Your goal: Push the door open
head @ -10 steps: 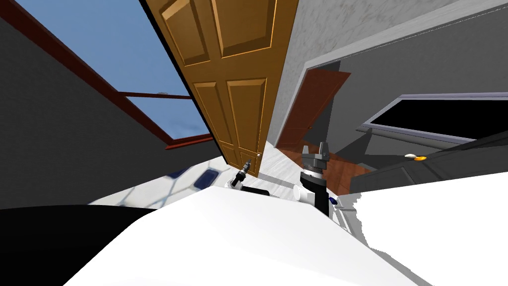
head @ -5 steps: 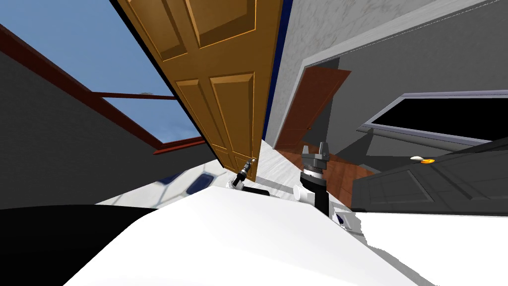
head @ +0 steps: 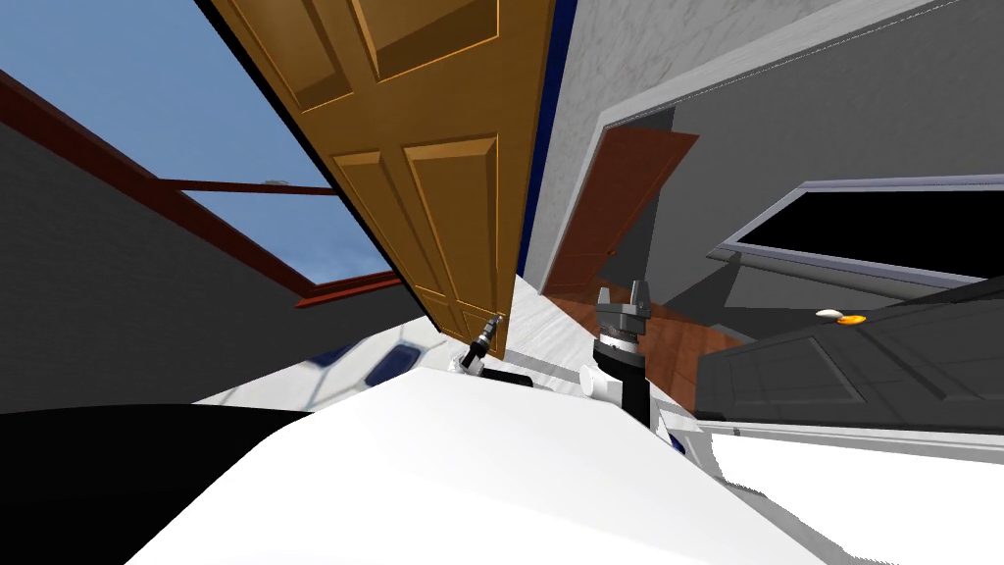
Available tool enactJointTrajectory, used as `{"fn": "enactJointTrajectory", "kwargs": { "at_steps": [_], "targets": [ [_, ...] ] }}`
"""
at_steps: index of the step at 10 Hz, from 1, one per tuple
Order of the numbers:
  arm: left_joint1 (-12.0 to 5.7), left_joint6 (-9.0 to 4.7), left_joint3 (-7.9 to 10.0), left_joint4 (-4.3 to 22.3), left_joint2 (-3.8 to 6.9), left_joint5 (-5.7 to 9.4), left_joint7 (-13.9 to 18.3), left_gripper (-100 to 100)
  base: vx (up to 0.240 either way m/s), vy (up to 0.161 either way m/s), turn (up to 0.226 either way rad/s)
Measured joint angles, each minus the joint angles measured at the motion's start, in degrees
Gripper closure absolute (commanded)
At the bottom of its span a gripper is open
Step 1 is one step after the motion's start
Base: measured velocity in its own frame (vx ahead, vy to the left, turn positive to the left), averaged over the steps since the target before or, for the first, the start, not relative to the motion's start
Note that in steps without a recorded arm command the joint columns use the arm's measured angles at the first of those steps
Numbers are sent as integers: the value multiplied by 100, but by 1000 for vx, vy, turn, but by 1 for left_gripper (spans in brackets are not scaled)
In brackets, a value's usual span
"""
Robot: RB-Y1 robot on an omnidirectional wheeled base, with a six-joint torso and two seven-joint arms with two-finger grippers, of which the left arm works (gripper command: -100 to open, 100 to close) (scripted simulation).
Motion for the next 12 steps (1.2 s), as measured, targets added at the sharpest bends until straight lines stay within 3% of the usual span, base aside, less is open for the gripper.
{"fn": "enactJointTrajectory", "kwargs": {
  "at_steps": [3, 4, 5, 9, 12],
  "targets": [
    [16, 9, -4, 13, 2, -2, 0, 100, 41, -9, 50],
    [63, 60, 25, -71, 78, 18, -26, 100, 199, -75, 135],
    [63, 47, 37, -37, 137, 32, -35, -100, -3, 8, 68],
    [-92, -28, -129, 155, 311, 389, -199, -100, -120, 122, 28],
    [-175, -33, -310, 208, 308, 739, -357, -100, -159, 77, 40]
  ]
}}
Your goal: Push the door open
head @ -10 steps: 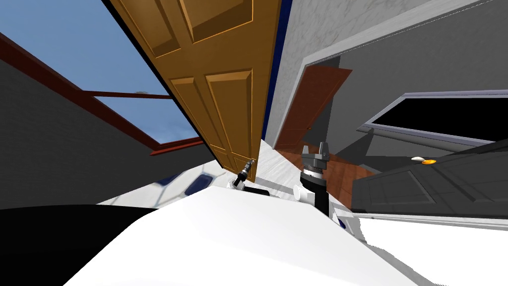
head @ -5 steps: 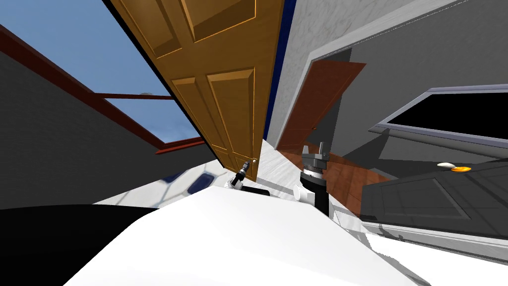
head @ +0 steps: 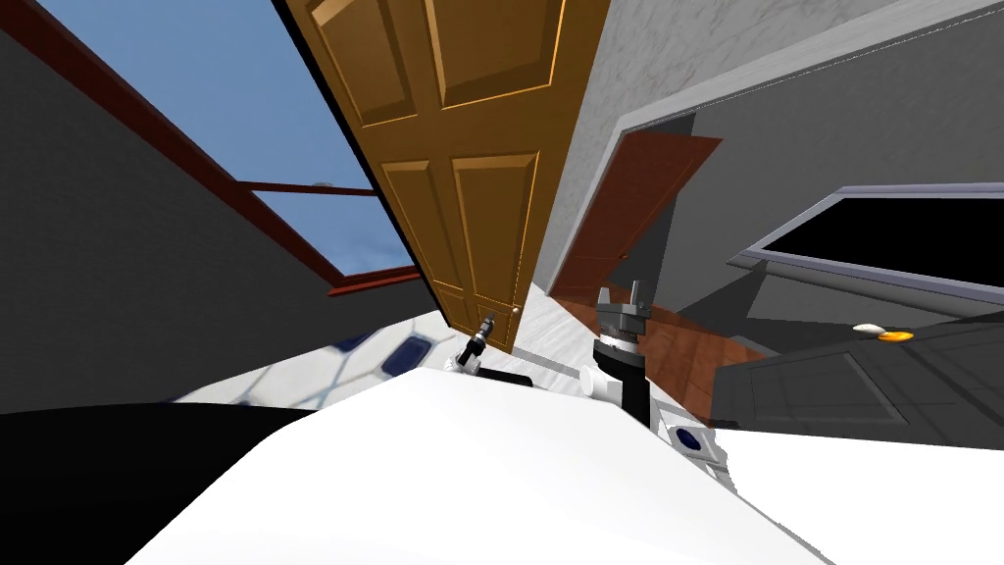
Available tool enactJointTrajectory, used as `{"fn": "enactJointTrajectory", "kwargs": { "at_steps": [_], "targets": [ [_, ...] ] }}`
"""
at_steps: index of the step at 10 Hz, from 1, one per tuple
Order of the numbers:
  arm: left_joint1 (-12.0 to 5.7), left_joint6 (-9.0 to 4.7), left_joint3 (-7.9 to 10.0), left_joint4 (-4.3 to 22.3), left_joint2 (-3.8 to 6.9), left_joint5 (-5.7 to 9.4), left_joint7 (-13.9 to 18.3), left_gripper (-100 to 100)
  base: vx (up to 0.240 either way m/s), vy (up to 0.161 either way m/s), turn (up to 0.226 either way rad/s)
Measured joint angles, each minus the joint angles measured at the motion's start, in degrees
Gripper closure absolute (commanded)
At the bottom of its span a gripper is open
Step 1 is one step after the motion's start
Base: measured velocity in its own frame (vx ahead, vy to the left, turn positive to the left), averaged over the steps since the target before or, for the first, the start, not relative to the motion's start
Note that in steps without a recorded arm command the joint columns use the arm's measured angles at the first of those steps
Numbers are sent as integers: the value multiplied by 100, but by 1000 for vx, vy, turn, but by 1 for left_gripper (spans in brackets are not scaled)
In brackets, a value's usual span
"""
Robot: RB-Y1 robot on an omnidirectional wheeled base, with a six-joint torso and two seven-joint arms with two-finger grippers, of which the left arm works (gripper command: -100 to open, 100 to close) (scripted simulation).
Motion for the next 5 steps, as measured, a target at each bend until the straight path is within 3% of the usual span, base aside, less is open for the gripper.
{"fn": "enactJointTrajectory", "kwargs": {
  "at_steps": [2, 5],
  "targets": [
    [5, 28, -123, -57, -100, 217, -121, -100, -159, -20, 18],
    [-112, -12, -201, 95, -253, 398, -198, -100, -138, -104, 15]
  ]
}}
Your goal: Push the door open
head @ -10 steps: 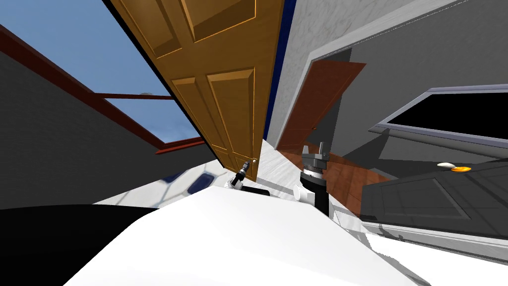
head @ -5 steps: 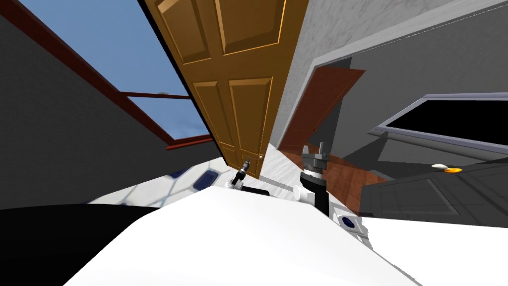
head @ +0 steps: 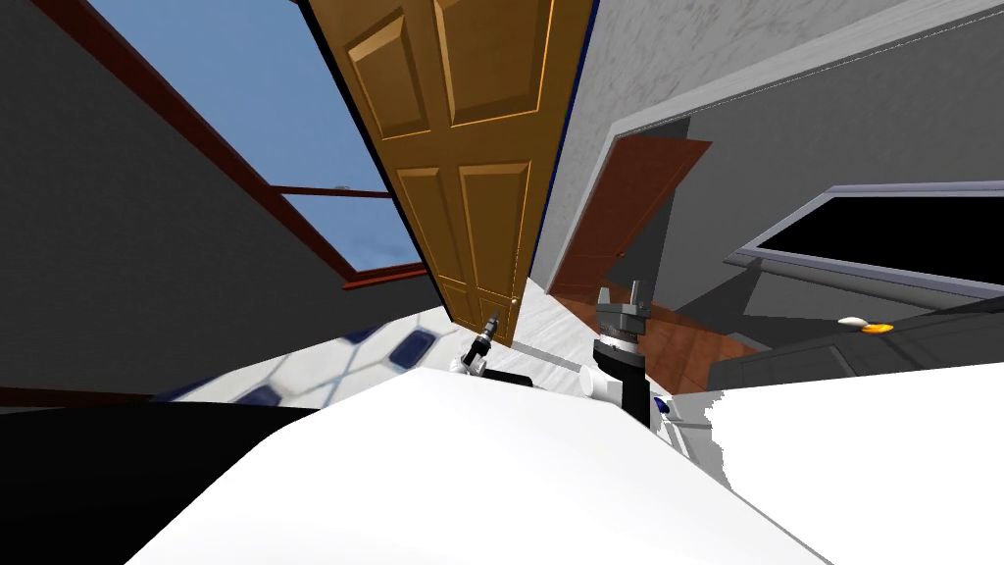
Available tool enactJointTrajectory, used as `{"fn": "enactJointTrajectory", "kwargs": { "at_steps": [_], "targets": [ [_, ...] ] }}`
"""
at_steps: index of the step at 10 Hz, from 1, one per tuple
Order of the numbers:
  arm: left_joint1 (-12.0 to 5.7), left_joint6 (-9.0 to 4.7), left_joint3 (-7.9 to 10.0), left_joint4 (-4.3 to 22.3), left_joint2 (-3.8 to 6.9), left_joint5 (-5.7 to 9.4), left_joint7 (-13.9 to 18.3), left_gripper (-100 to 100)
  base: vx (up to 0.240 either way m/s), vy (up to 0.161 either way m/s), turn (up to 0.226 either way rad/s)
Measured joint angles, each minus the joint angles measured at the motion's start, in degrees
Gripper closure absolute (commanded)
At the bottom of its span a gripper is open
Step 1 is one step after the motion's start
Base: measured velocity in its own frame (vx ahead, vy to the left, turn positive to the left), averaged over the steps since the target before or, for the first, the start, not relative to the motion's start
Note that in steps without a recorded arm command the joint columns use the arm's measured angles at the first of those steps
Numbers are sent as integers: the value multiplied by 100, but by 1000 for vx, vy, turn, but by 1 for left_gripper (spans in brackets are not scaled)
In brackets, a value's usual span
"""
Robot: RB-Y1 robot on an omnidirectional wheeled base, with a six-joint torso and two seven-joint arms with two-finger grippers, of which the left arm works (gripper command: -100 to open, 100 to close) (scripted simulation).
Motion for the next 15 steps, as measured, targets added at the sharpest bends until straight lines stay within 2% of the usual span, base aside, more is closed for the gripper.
{"fn": "enactJointTrajectory", "kwargs": {
  "at_steps": [2, 3, 4, 5, 6, 7, 9, 11, 13, 15],
  "targets": [
    [-62, -65, -42, 113, -119, 94, -35, -100, -105, -107, 9],
    [-69, -76, -43, 129, -127, 98, -37, -100, 73, 80, 3],
    [-131, -130, -31, 254, -114, 104, -32, -100, 111, 130, -11],
    [-137, -154, -27, 273, -80, 105, -32, -100, 123, 119, -7],
    [-73, -103, -33, 149, -28, 99, -45, -100, 158, 126, -5],
    [-106, -103, -21, 196, 17, 103, -51, -100, 170, 59, -21],
    [-66, -75, -3, 122, 154, 101, -73, -100, 254, -36, -24],
    [-84, -89, 22, 152, 214, 103, -82, -100, 200, -101, -22],
    [-77, -84, 45, 125, 180, 104, -94, -100, 141, -119, -18],
    [-38, -70, 58, 72, 76, 101, -109, -100, 88, -157, -15]
  ]
}}
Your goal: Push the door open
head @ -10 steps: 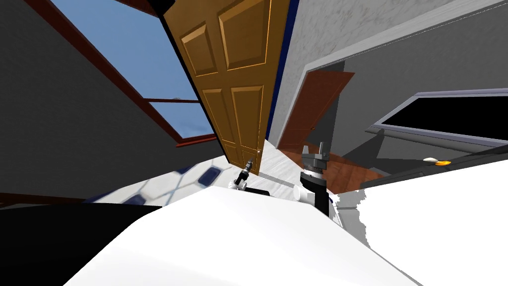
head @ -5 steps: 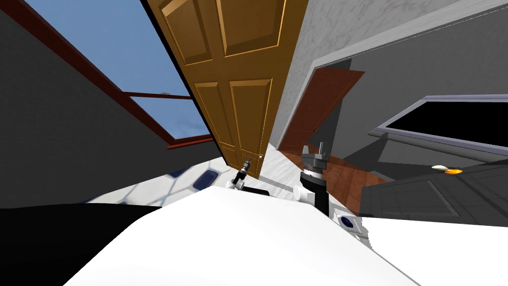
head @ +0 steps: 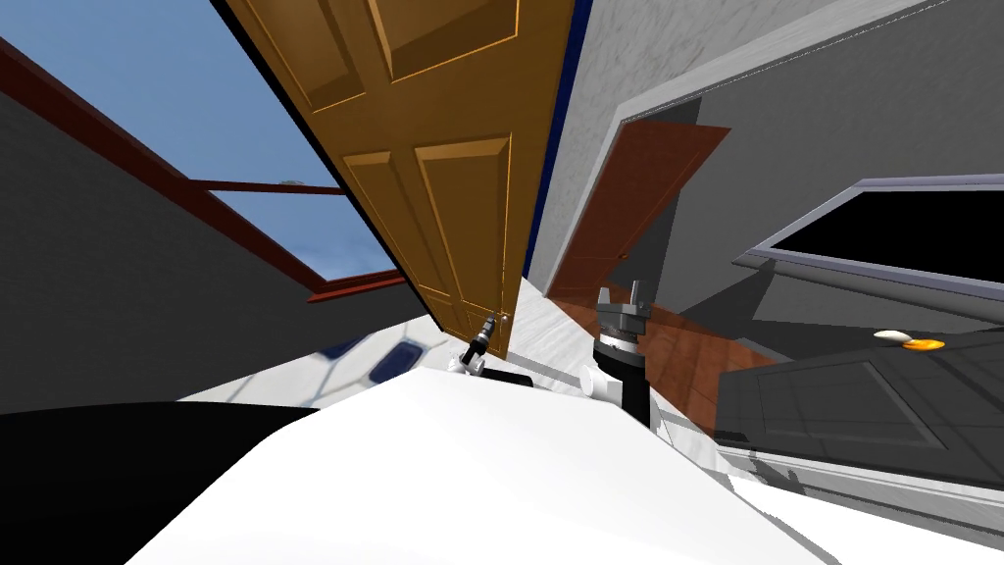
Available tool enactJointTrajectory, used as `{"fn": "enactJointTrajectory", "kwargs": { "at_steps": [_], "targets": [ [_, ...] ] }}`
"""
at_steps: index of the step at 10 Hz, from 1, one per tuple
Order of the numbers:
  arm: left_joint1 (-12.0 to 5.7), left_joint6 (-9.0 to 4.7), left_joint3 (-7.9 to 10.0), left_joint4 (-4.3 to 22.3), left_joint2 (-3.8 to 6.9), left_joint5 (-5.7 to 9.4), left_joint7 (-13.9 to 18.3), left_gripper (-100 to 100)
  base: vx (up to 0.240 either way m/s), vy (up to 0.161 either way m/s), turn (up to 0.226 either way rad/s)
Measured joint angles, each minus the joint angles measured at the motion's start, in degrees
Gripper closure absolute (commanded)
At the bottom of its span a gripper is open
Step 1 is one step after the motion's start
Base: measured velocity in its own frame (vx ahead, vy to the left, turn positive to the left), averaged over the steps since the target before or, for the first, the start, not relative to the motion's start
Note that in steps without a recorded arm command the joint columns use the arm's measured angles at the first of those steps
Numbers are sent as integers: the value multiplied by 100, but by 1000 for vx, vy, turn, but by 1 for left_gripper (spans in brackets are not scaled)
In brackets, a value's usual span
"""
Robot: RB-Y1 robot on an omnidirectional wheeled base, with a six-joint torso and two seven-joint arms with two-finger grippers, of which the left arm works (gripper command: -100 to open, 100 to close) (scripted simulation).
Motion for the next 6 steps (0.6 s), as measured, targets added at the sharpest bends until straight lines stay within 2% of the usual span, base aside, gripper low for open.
{"fn": "enactJointTrajectory", "kwargs": {
  "at_steps": [1, 3, 4, 6],
  "targets": [
    [60, 64, 10, -124, -64, 0, -15, -100, 43, -132, 24],
    [-21, -2, 28, 40, -156, 7, -20, -100, 5, -35, -13],
    [-26, -13, 27, 49, -160, 7, -19, 100, 0, 0, 0],
    [-12, 6, 24, 49, -158, 6, -20, 100, -1, 6, -5]
  ]
}}
